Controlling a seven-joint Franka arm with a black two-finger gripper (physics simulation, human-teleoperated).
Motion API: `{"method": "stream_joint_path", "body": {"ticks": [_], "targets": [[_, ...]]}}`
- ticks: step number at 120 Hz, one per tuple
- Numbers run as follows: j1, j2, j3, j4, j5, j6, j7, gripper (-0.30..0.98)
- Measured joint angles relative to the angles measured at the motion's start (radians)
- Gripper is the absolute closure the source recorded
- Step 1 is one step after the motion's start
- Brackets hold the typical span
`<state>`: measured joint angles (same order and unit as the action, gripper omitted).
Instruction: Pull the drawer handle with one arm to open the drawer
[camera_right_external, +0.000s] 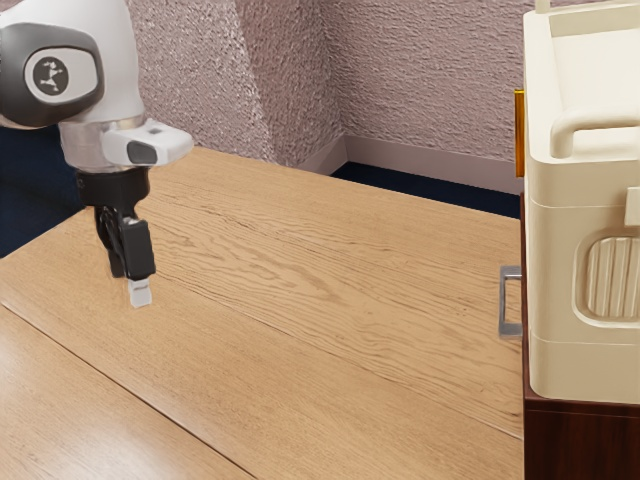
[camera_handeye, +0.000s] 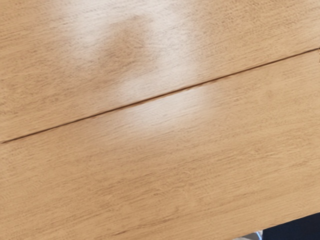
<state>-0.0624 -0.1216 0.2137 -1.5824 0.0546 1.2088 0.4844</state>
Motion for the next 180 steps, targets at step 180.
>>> {"method": "stream_joint_path", "body": {"ticks": [180], "targets": [[-0.070,0.279,-0.252,0.088,-0.444,0.710,2.067,0.30]]}}
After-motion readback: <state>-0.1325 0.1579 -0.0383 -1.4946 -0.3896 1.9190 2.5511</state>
